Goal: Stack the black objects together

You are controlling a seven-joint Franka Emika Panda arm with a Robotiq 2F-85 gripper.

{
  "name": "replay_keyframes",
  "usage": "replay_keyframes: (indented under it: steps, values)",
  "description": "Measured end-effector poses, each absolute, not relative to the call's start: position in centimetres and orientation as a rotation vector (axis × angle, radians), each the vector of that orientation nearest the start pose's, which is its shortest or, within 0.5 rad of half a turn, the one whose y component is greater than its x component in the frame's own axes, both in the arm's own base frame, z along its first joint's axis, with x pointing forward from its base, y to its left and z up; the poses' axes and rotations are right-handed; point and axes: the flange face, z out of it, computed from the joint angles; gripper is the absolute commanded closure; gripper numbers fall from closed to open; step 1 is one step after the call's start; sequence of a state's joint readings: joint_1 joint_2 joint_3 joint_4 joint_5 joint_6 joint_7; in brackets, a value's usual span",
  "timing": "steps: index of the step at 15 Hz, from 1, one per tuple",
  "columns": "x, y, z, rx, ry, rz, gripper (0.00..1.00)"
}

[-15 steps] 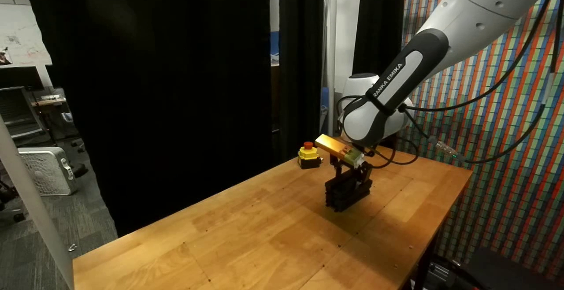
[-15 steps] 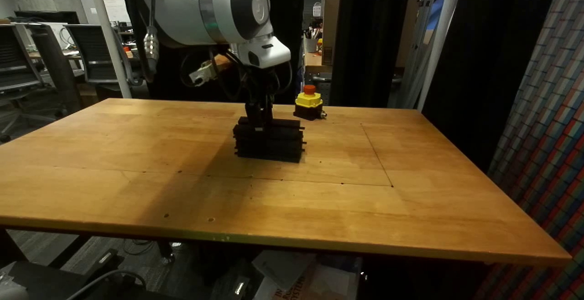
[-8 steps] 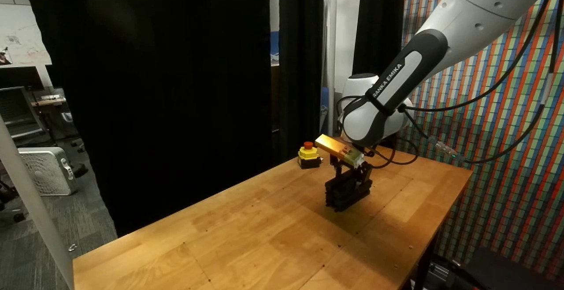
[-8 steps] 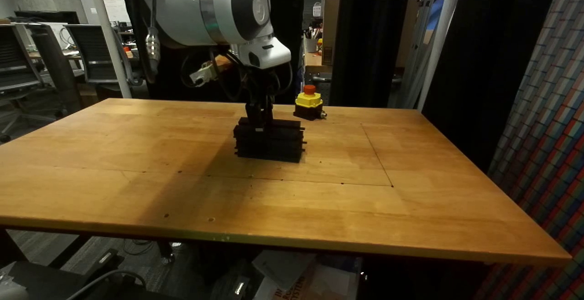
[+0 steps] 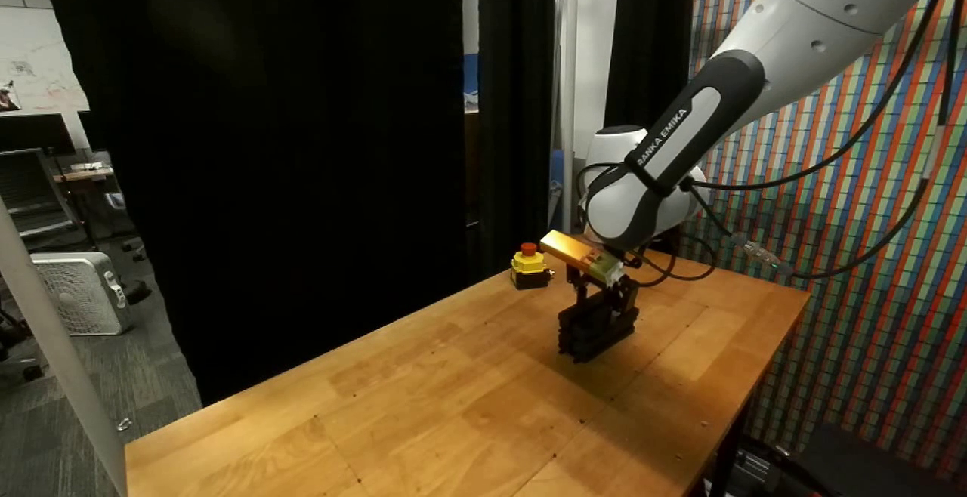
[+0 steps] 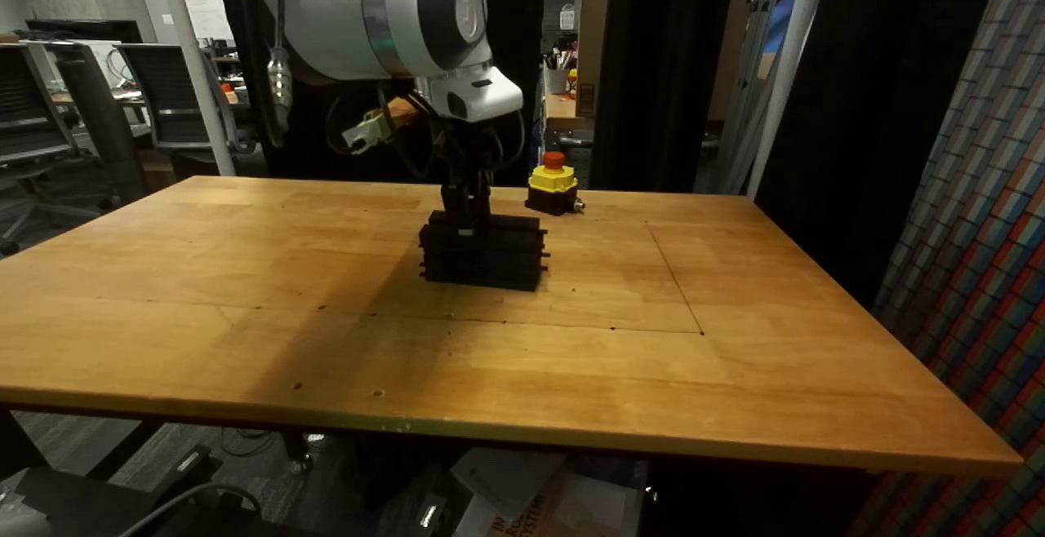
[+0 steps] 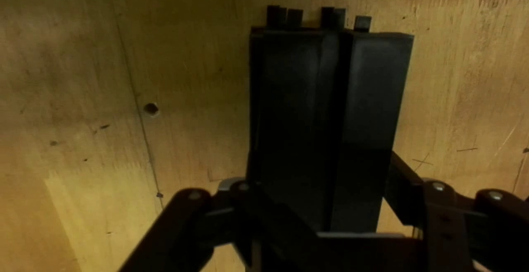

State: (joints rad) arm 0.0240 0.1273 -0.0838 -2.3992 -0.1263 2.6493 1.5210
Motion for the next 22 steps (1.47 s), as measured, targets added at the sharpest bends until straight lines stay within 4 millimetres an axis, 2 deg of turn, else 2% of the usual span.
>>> replay_keyframes:
  steps: [4,5,6,8,9,16,19,22]
  values:
    - [51.1,-2.9,27.4,-2.298,2.104,-0.214,0.55]
    - [51.1,-2.9,27.4,-2.296,2.107,-0.213,0.43]
    - [51.1,-2.9,27.4,-2.295,2.109,-0.212,0.07]
    - [51.2,-2.9,27.4,-2.293,2.114,-0.21,0.02]
    - [51.2,-2.9,27.3,-2.293,2.117,-0.208,0.0]
    - [51.1,-2.8,26.3,-2.322,2.1,-0.18,0.0]
    - [51.2,-1.5,27.1,-2.447,1.914,-0.167,0.0]
    - [50.9,0.3,29.3,-2.59,1.688,-0.14,0.0]
